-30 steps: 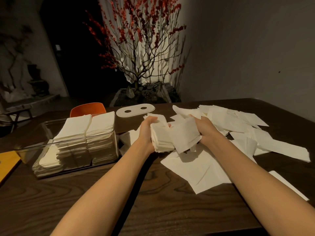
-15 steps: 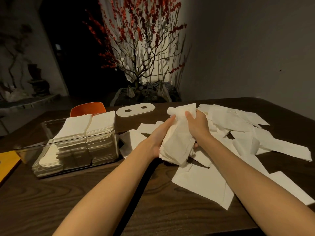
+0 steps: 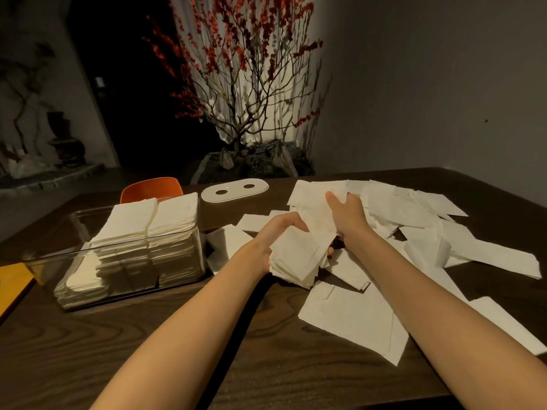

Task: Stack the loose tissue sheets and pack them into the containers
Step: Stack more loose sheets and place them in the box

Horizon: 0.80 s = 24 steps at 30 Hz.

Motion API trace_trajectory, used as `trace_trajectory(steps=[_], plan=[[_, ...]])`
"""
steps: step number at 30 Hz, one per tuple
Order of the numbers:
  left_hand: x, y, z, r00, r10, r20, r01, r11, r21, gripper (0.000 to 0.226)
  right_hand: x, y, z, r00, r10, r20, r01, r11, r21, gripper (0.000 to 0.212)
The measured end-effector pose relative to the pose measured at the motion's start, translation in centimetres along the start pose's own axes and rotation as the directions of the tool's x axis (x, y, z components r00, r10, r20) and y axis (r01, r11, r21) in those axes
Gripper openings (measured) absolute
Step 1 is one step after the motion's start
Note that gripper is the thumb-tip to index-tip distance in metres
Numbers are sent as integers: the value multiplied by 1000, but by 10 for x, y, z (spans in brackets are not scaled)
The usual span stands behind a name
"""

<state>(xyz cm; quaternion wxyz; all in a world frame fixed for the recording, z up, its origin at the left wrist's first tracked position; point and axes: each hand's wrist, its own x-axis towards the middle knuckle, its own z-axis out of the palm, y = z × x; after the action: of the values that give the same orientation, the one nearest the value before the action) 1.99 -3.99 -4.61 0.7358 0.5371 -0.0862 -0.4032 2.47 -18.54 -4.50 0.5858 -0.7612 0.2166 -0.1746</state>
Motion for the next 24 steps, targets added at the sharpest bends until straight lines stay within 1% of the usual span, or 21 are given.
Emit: trace_trajectory(steps=[1,2,4,6,7,9,12,15,18,21,22,24], plan=[[-1,1,1,1000,10,-10,-10,1000,-17,28,1,0,-2,999,40,8,-40,999,13,51],[-1,2,1,1000,17,-25,-18,999,-29,27,1,0,-4,997,77,20,-78,996,32,53],[0,1,-1,998,38,-59,-41,998,-51,39,1,-1,-7,992,115,46,-119,990,79,54],[4,1,-4,991,64,-114,-71,996,-56,53,2,-2,-8,991,108,76,-114,990,88,51],[4,1,-5,987,72,-147,-81,995,-58,51,2,-2,-7,991,100,87,-107,991,82,49],[5,1,-7,981,84,-177,-99,992,-77,37,1,-2,-5,989,89,114,-98,992,77,46],[5,1,-9,975,98,-197,-121,987,-108,19,-1,-3,-4,985,94,144,-107,990,89,49],[6,1,-10,974,99,-206,-128,982,-136,18,-5,-5,-6,981,78,176,-101,987,126,47],[6,1,-11,972,102,-210,-134,980,-146,11,-9,-7,-9,971,39,237,-78,985,156,47],[6,1,-11,973,107,-203,-133,984,-119,8,-12,-7,-8,967,4,256,-24,997,76,58],[5,1,-11,972,112,-205,-134,986,-99,7,-12,-6,-8,967,-5,255,-9,999,54,59],[4,1,-9,972,119,-201,-136,988,-73,11,-13,-6,-8,970,-28,241,12,998,65,52]])
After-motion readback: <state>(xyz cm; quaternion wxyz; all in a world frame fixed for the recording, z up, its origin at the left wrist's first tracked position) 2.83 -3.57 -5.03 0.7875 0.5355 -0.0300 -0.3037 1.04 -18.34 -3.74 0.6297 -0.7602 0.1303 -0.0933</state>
